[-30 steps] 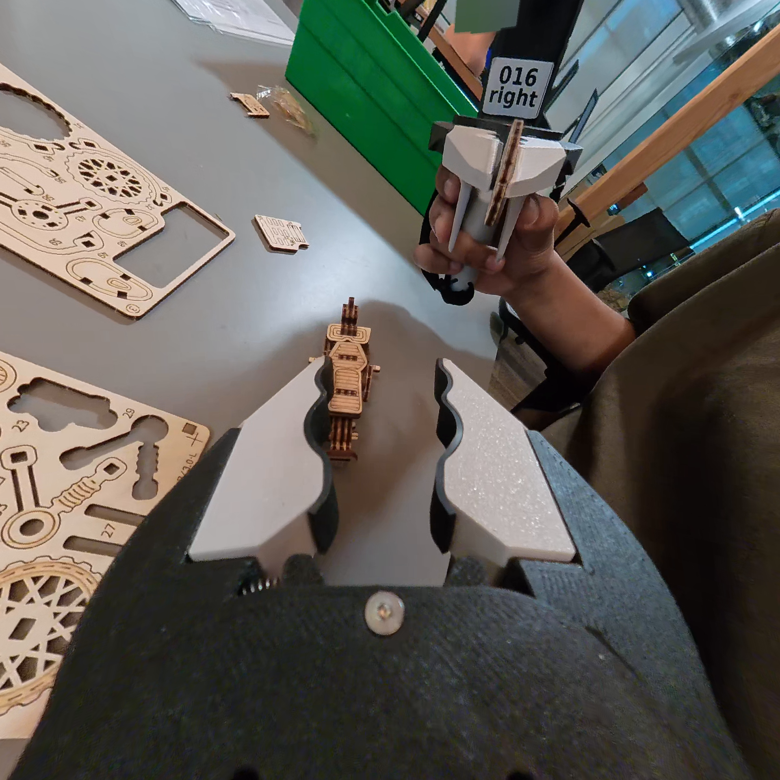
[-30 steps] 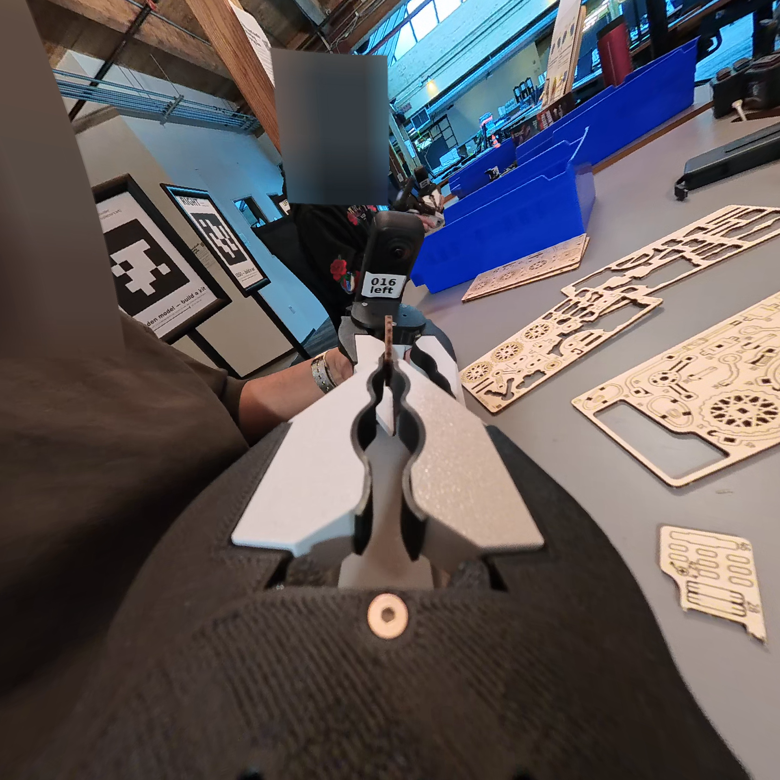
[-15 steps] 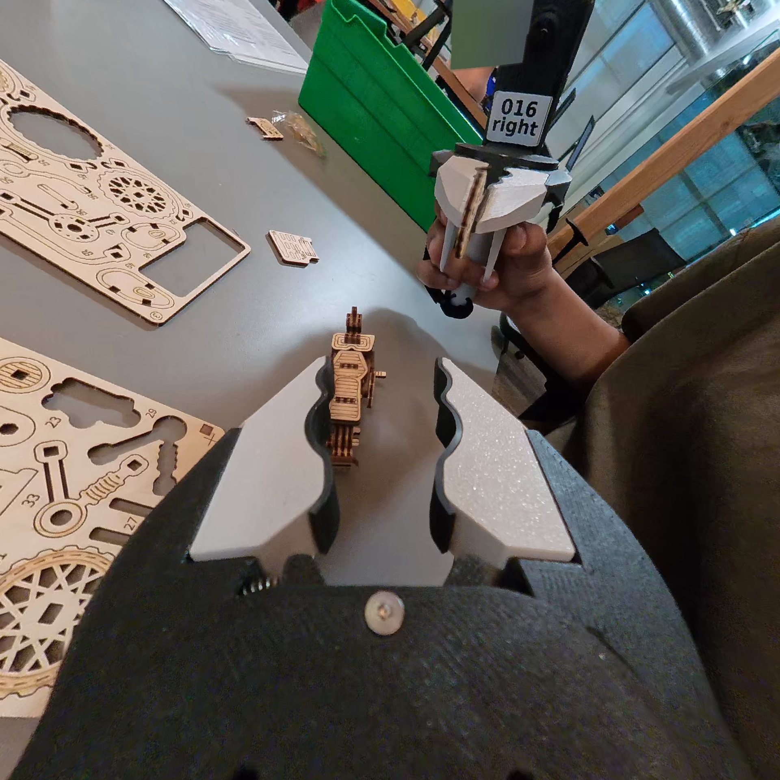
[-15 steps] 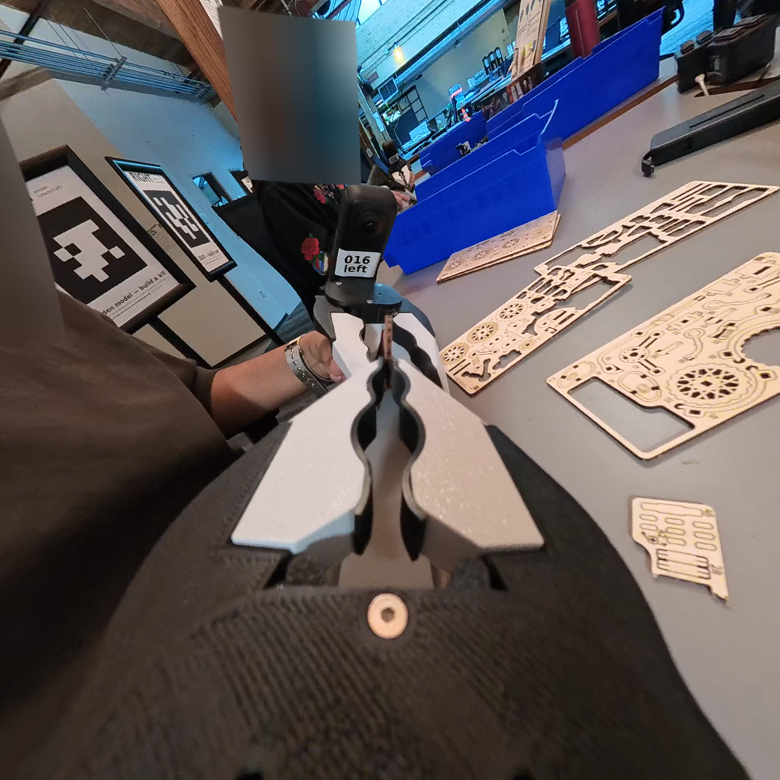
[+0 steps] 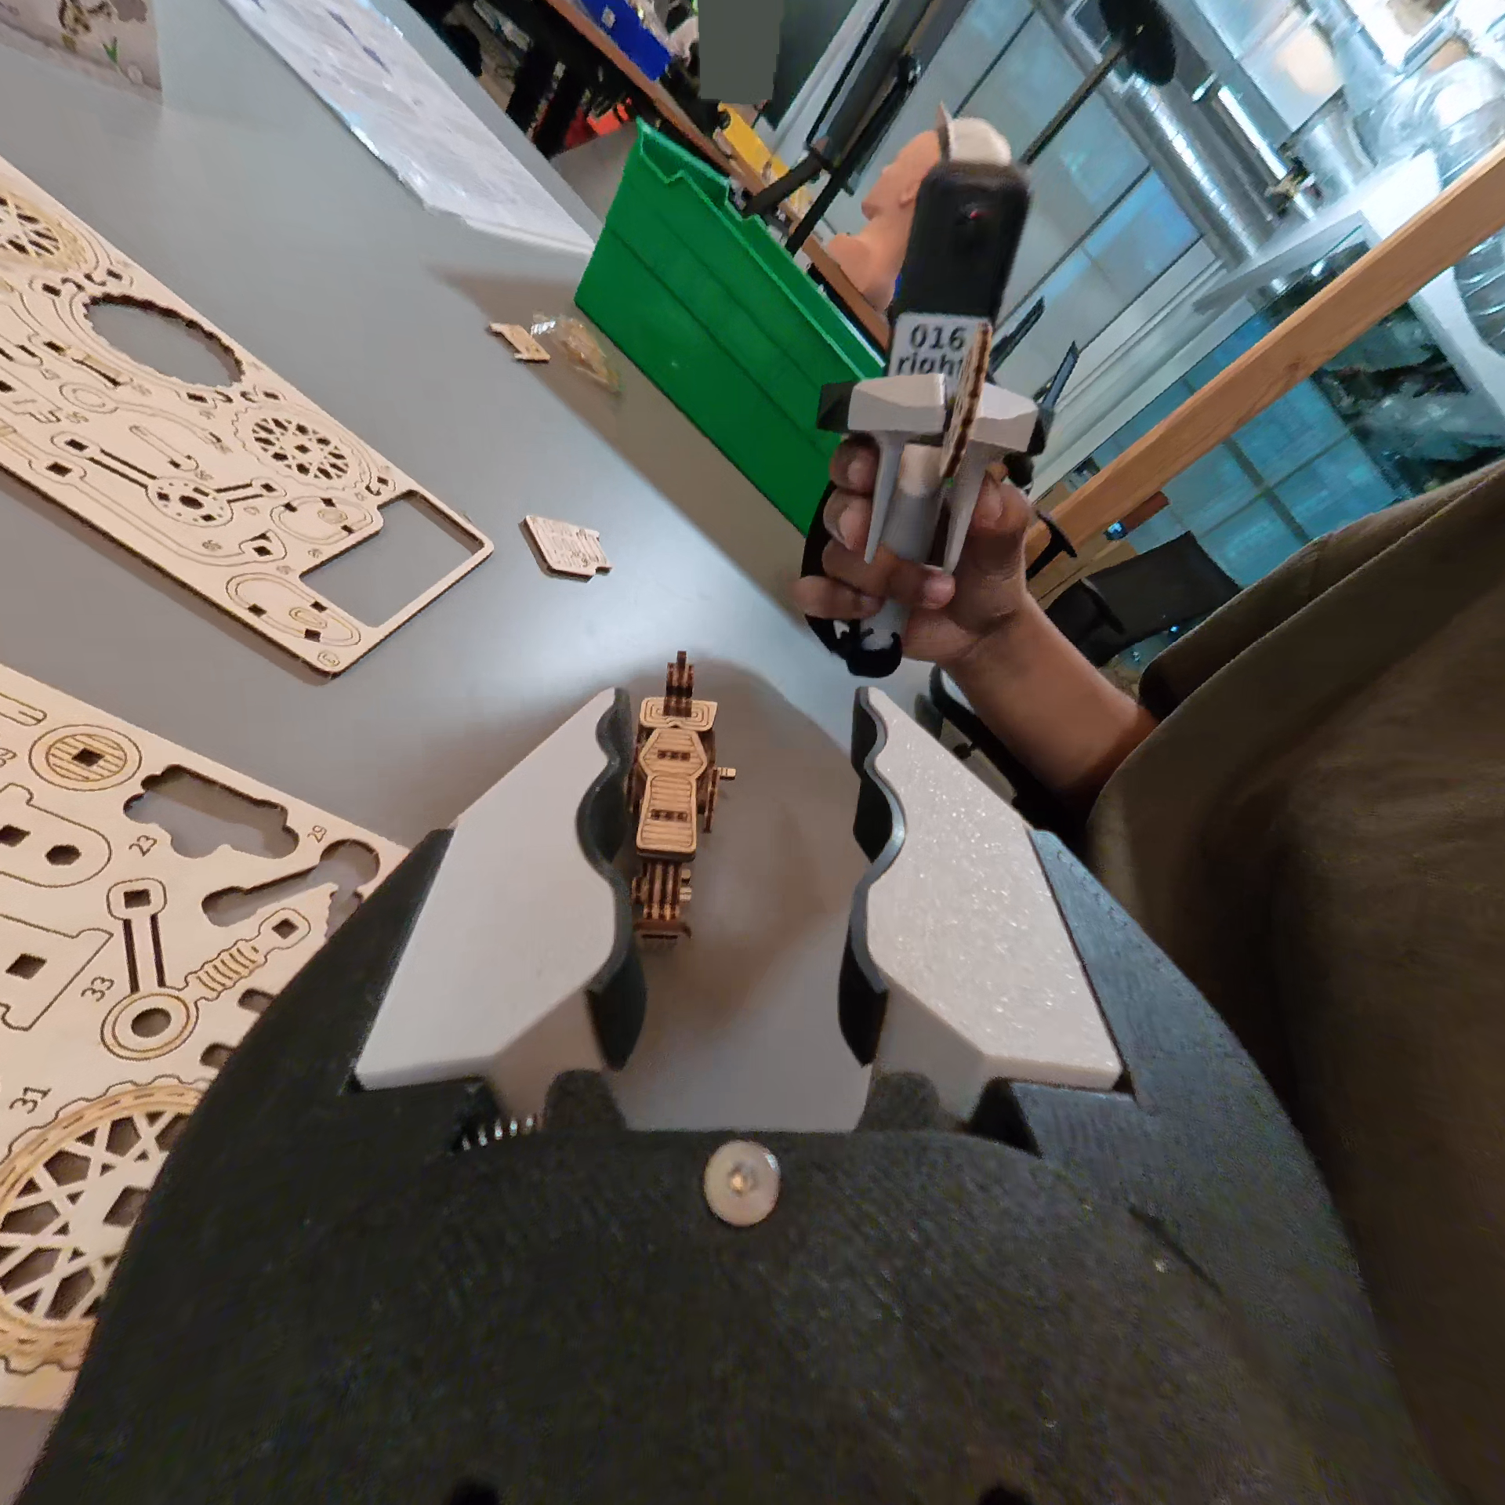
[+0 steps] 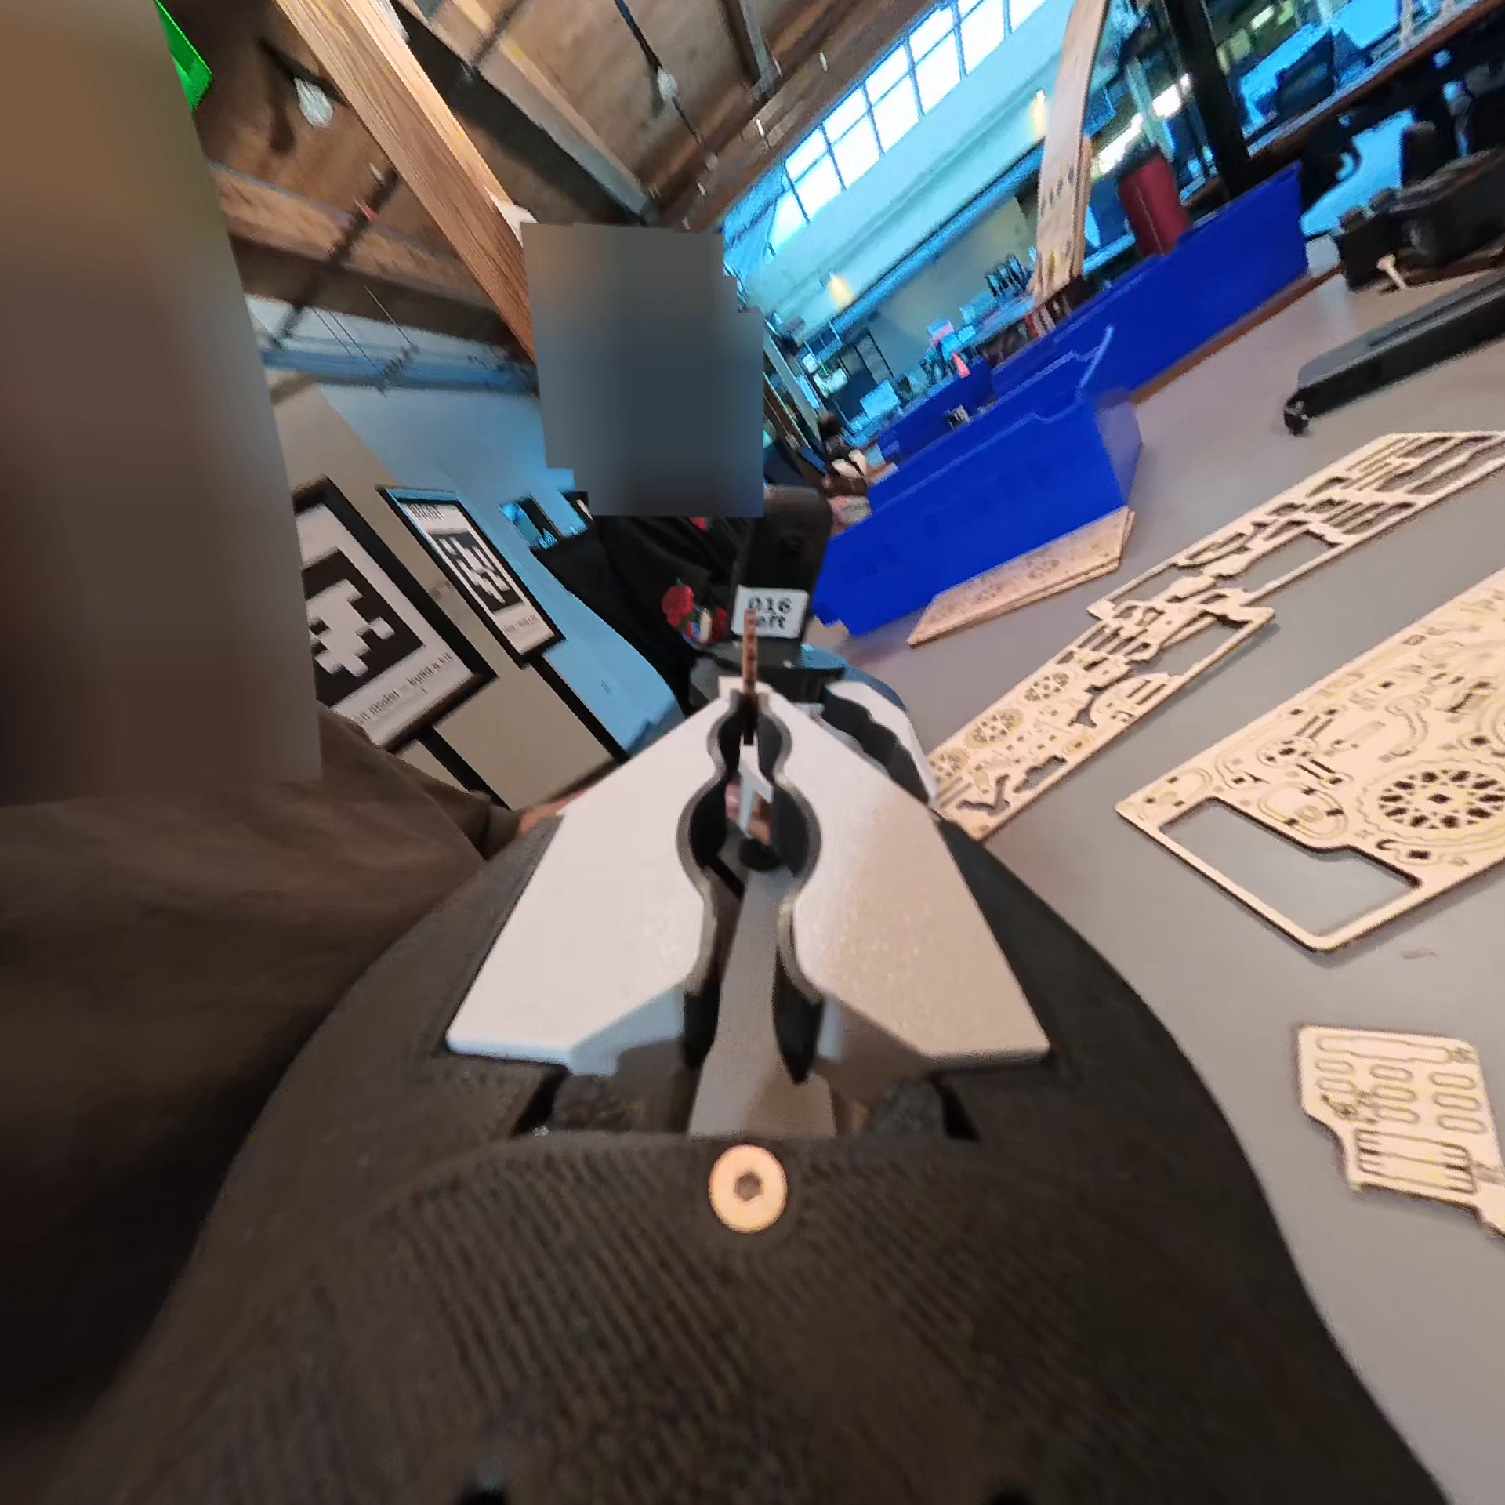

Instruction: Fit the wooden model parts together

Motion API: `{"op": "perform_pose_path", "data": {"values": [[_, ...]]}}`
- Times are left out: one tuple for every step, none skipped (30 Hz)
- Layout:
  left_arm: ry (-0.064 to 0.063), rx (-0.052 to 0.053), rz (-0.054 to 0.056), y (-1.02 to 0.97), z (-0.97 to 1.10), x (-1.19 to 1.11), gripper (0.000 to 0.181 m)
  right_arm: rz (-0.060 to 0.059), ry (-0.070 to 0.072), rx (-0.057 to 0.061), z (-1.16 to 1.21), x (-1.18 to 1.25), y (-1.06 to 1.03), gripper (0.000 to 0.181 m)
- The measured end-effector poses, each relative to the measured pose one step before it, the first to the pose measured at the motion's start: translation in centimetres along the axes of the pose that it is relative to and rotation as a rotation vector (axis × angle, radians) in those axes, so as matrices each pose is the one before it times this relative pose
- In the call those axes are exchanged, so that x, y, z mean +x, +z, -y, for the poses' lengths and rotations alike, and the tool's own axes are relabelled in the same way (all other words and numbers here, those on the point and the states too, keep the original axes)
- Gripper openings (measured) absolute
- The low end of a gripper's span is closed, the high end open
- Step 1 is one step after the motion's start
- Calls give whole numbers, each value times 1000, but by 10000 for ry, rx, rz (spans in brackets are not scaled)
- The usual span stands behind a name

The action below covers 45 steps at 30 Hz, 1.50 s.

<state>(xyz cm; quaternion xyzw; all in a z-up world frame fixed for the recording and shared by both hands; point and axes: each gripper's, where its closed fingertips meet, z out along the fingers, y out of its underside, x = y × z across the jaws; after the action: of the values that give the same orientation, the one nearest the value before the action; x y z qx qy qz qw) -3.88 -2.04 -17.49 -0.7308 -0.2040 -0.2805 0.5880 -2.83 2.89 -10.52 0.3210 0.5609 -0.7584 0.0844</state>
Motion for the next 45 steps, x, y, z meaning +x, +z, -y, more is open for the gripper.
{"op": "perform_pose_path", "data": {"values": [[-41, 124, -84, -61, 225, 116, 53, 220, 260, 336, 479, -162, -269, 0], [-36, 84, -40, -56, 162, 37, 55, 133, 226, 287, 415, -17, -254, 0], [-17, 68, 2, -61, 121, -25, 56, 22, 156, 192, 280, 114, -218, 0], [8, 61, 9, -84, 111, -10, 58, -92, 57, 58, 94, 241, -139, 0], [33, 68, -27, -100, 126, 59, 60, -171, -52, -90, -105, 270, -57, 0], [20, 88, -13, -106, 160, 56, 60, -196, -132, -203, -284, 245, 50, 0], [8, 98, 12, -111, 177, -6, 61, -188, -171, -259, -376, 191, 127, 0], [0, 106, 37, -106, 189, -50, 63, -167, -165, -264, -414, 151, 192, 0], [-6, 98, 50, -112, 177, -93, 64, -116, -115, -226, -382, 96, 224, 0], [-18, 83, 79, -114, 165, -161, 65, -50, -41, -172, -319, 45, 231, 0], [-10, 82, 105, -125, 179, -192, 66, 5, 11, -123, -262, 13, 210, 0], [7, 87, 120, -128, 159, -195, 66, 12, 29, -95, -215, 6, 172, 0], [14, 104, 114, -125, 188, -152, 66, -26, 7, -96, -187, 34, 91, 0], [17, 124, 81, -130, 211, -76, 65, -97, -30, -108, -182, 142, 17, 0], [26, 123, 56, -91, 210, -25, 65, -171, -57, -121, -177, 239, -27, 0], [52, 91, 53, -52, 155, -2, 64, -211, -85, -142, -207, 309, -57, 0], [92, 41, 71, 4, 70, -24, 62, -173, -107, -159, -220, 233, -14, 0], [140, 0, 97, 42, 5, -12, 60, -108, -94, -156, -227, 131, 51, 0], [187, -28, 69, 88, -43, 83, 58, -28, -66, -117, -193, -1, 106, 0], [201, -43, -11, 114, -75, 262, 54, 70, -15, -66, -130, -156, 170, 0], [178, -60, -114, 153, -105, 448, 50, 135, 26, -39, -108, -249, 217, 0], [86, -81, -195, 175, -158, 588, 45, 149, 37, -59, -142, -268, 226, 0], [-49, -119, -312, 202, -217, 744, 36, 123, 31, -114, -224, -199, 227, 0], [-150, -78, -398, 241, -133, 831, 30, 80, -1, -167, -302, -125, 228, 0], [-240, 6, -284, 264, 2, 628, 30, 27, -28, -217, -363, -61, 204, 0], [-220, 9, -238, 260, -6, 536, 29, -19, -48, -260, -434, 4, 208, 0], [-143, -43, -199, 221, -87, 458, 30, -30, -72, -262, -421, -12, 215, 0], [-72, -104, -62, 194, -157, 237, 31, 5, -71, -236, -378, -67, 223, 0], [13, -140, 77, 168, -207, 45, 31, 47, -59, -207, -339, -146, 229, 0], [76, -148, 147, 151, -214, -79, 31, 58, -56, -180, -283, -162, 231, 0], [67, -154, 211, 131, -237, -198, 29, 30, -62, -158, -242, -114, 196, 0], [31, -159, 190, 132, -253, -214, 25, -29, -83, -134, -197, -32, 167, 0], [14, -135, 142, 106, -212, -145, 13, -64, -89, -97, -129, 30, 102, 0], [-10, -39, 324, 50, -64, -433, 3, -34, -77, -49, -53, 5, 38, 1], [3, 23, 80, 2, 4, -82, 3, -97, -62, 19, 49, 115, -31, 1], [-86, 33, -63, 2, 44, 99, 2, -28, -48, 53, 112, 18, -67, 1], [-129, 29, -76, -14, 43, 75, 2, -10, -27, 65, 126, -6, -64, 1], [-111, 26, -65, -25, 33, 56, 1, -73, -53, 80, 158, 62, -67, 2], [-65, 48, -37, -33, 33, 16, 1, -122, -81, 83, 165, 113, -69, 2], [-69, 69, 12, -31, 67, -58, 0, -143, -88, 73, 145, 145, -48, 3], [-82, 77, 106, -31, 107, -183, 0, -276, -81, 133, 232, 354, -77, 4], [-40, 124, 288, -48, 204, -419, 0, -488, -74, 322, 513, 638, -208, 4], [-1, 252, 300, -119, 415, -380, 0, -667, -109, 462, 737, 874, -377, 11], [-86, 504, 320, -240, 789, -358, 0, -728, -229, 451, 802, 896, -476, 21], [-251, 611, 261, -314, 927, -314, 0, -727, -378, 323, 676, 820, -451, 28]]}}
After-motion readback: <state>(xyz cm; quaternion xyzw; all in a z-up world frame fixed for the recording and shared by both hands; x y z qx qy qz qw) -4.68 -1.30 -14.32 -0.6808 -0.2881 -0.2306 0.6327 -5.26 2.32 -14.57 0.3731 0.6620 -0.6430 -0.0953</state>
